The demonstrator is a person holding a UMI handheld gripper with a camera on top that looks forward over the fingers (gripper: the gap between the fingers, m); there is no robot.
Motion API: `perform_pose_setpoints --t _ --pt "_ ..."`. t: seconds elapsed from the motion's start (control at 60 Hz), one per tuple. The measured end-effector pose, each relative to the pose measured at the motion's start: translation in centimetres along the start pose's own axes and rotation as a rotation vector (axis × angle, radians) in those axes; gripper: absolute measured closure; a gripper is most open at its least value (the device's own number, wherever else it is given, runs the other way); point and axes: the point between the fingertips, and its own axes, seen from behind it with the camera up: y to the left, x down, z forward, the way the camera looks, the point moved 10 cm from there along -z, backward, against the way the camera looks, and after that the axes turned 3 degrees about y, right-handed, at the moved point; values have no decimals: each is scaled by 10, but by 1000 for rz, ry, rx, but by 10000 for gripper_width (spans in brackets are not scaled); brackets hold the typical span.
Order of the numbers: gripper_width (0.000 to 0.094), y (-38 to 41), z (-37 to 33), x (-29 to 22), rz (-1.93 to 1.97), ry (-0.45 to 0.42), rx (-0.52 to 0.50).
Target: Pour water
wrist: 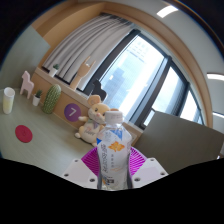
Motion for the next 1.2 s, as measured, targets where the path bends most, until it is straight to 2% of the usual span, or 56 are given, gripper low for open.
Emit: perform_pose_setpoints --t 0.233,0.45,0.75,1.05,1.2 --pt "600 114 -10 -100 -484 -161 -13" --pt "602 205 -18 -148 -859 -295 -7" --pt "599 280 -19 -170 -1400 -493 68" --pt "599 315 -20 -181 -1797 -675 209" --pt "601 316 -20 -181 -1777 -680 204"
